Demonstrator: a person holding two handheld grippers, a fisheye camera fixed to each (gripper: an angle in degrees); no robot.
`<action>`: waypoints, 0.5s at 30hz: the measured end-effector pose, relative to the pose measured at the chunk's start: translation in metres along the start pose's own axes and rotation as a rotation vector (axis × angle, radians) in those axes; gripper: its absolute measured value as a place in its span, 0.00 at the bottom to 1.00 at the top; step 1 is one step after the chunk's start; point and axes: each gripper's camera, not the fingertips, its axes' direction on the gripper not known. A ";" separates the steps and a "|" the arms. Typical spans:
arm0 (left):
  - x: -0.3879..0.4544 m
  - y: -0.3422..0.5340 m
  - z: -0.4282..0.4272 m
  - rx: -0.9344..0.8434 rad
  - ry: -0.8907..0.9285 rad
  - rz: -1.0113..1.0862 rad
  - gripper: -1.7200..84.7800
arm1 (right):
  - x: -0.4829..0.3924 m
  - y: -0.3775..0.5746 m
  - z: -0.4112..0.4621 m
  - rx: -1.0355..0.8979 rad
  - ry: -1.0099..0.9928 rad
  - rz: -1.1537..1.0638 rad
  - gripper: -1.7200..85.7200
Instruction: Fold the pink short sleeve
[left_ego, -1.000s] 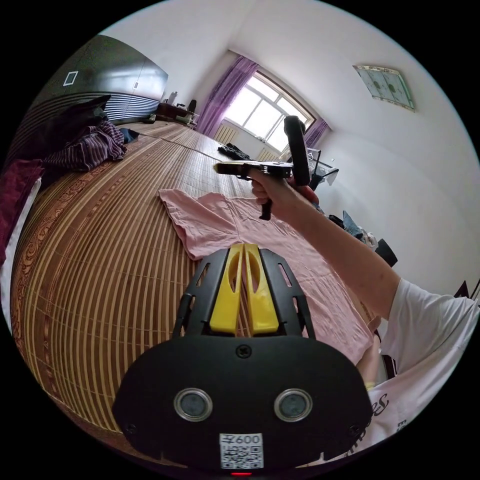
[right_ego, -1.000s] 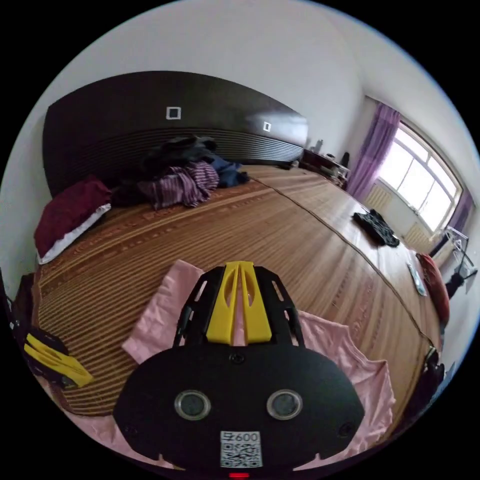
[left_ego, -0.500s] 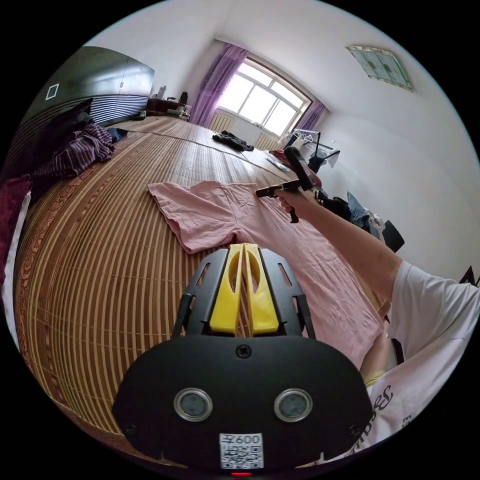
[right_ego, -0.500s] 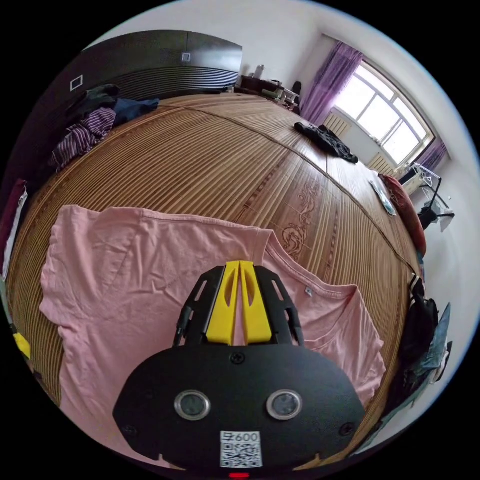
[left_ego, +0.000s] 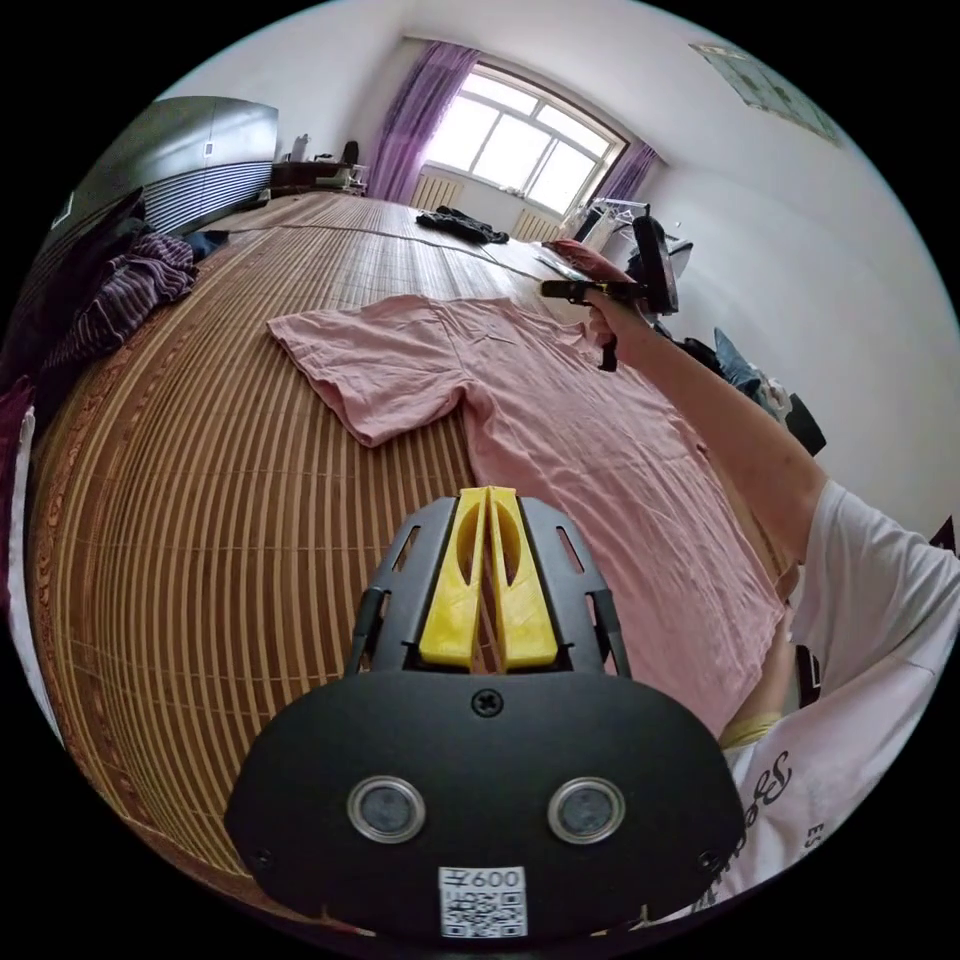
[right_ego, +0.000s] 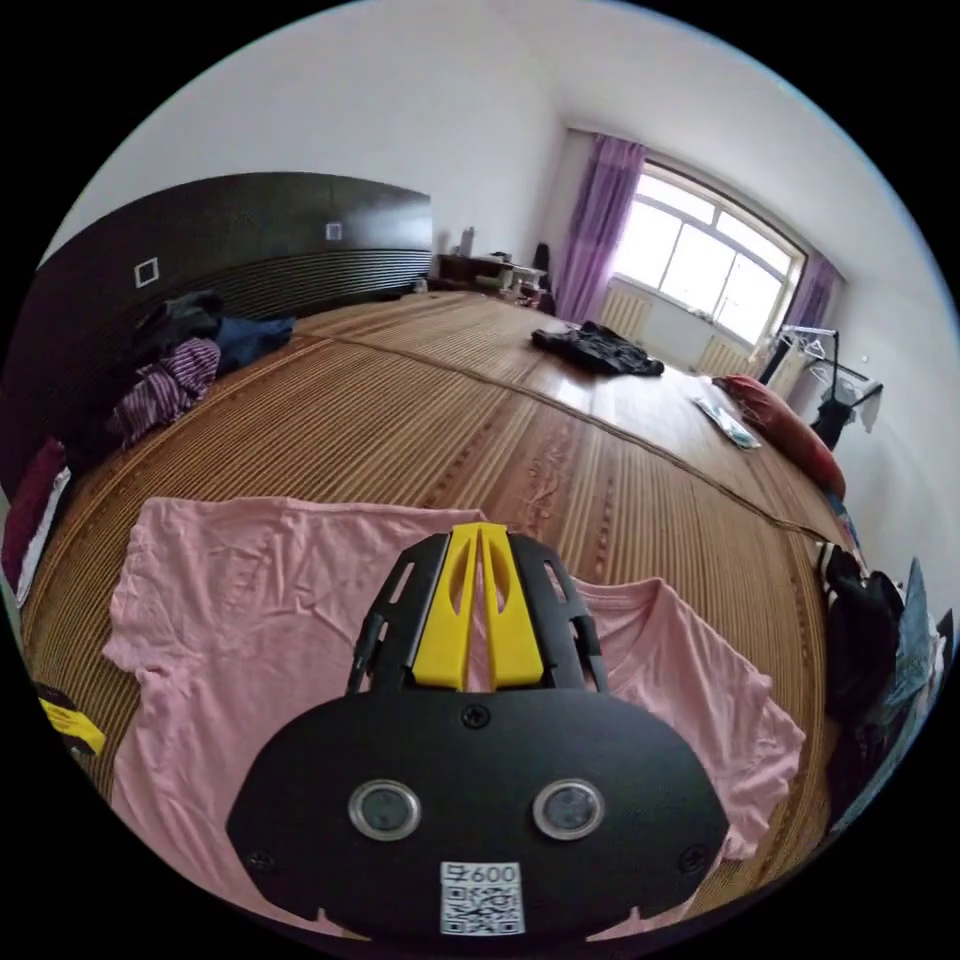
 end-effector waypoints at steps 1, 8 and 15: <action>-0.001 0.002 0.005 -0.022 -0.013 0.012 0.02 | 0.013 -0.012 0.006 -0.072 0.011 0.023 0.01; 0.009 0.019 0.033 -0.082 0.008 0.221 0.02 | 0.032 -0.063 0.007 -0.186 -0.094 0.107 0.01; -0.004 0.049 0.080 -0.233 -0.198 0.344 0.02 | -0.002 -0.139 -0.035 -0.169 -0.081 0.123 0.01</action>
